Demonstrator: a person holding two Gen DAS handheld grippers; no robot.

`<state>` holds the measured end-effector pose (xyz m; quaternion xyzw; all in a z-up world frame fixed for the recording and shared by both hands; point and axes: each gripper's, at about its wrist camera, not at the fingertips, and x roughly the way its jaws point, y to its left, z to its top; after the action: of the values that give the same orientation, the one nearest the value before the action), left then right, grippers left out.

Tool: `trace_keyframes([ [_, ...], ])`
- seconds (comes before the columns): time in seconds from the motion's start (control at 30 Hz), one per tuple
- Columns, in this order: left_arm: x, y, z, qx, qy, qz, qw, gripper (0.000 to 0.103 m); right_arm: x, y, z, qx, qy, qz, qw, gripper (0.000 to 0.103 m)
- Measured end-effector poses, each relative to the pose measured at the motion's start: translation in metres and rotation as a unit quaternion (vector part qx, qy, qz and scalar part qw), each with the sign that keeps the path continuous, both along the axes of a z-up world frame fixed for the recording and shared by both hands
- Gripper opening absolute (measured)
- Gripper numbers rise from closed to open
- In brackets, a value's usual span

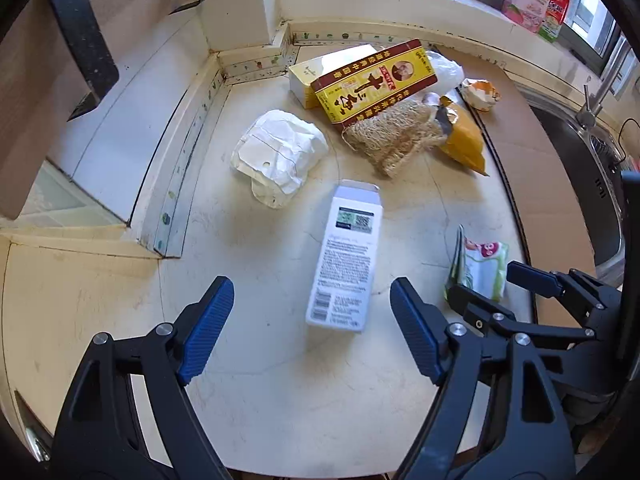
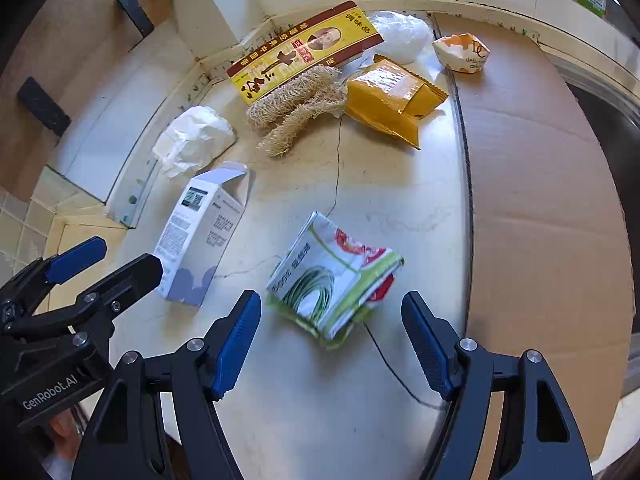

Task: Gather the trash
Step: 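Move both tools back up toward the remaining counter trash, then grasp the white milk carton with the left tool while the right tool grasps the green wrapper, then carry the white carton with the left tool while the right tool carries the wrapper to the bin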

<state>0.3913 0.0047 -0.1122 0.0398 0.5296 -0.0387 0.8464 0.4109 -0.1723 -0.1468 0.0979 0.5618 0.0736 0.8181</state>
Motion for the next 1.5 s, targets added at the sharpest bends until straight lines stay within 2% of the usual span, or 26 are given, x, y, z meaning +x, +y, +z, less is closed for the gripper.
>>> trace_keyframes([
  [0.23,0.014,0.004,-0.009,-0.001,0.005,-0.005,1.0,0.078,0.019,0.017,-0.008,-0.048,-0.023,0.018,0.998,0.076],
  [0.3,0.016,0.003,-0.013,-0.003,0.008,-0.006,0.9999,0.078,0.023,0.021,-0.01,-0.067,-0.03,0.02,0.997,0.069],
  [0.43,0.018,0.0,-0.02,-0.009,0.014,-0.006,0.9998,0.078,0.025,0.025,-0.011,-0.07,-0.042,0.034,0.996,0.062],
  [0.5,0.019,-0.001,-0.023,-0.017,0.018,-0.004,0.9997,0.078,0.02,0.027,-0.004,-0.079,-0.054,0.048,0.994,0.05],
  [0.53,0.019,-0.002,-0.024,-0.021,0.019,-0.003,0.9996,0.078,0.019,0.029,-0.002,-0.085,-0.06,0.053,0.993,0.048],
  [0.6,0.02,-0.003,-0.027,-0.025,0.021,0.0,0.9995,0.075,0.018,0.027,0.0,-0.086,-0.061,0.057,0.993,0.044],
  [0.67,0.021,-0.004,-0.03,-0.031,0.028,0.002,0.9991,0.066,0.018,0.021,0.0,-0.075,-0.061,0.057,0.994,0.041],
  [0.73,0.022,-0.006,-0.034,-0.027,0.037,0.006,0.9989,0.059,0.018,0.014,0.003,-0.063,-0.059,0.055,0.995,0.033],
  [0.77,0.022,-0.007,-0.036,-0.031,0.043,0.005,0.9986,0.052,0.016,0.011,0.004,-0.053,-0.057,0.053,0.996,0.027],
  [0.8,0.022,-0.007,-0.038,-0.038,0.048,0.003,0.9981,0.048,0.016,0.006,0.005,-0.04,-0.053,0.052,0.996,0.016],
  [0.87,0.021,-0.008,-0.043,-0.049,0.059,0.003,0.9971,0.038,0.013,0.0,0.007,-0.023,-0.047,0.048,0.997,0.016],
  [0.97,0.018,-0.009,-0.045,-0.057,0.062,0.006,0.9964,0.033,0.009,-0.009,0.007,-0.001,-0.046,0.04,0.998,0.015],
  [1.23,-0.005,-0.003,-0.03,-0.08,0.045,0.016,0.9957,0.031,-0.01,-0.022,0.018,0.037,-0.05,0.029,0.998,0.015],
  [1.5,-0.058,0.002,0.01,-0.096,0.011,0.017,0.9952,0.031,-0.056,-0.02,0.061,0.06,-0.089,0.028,0.994,0.014],
])
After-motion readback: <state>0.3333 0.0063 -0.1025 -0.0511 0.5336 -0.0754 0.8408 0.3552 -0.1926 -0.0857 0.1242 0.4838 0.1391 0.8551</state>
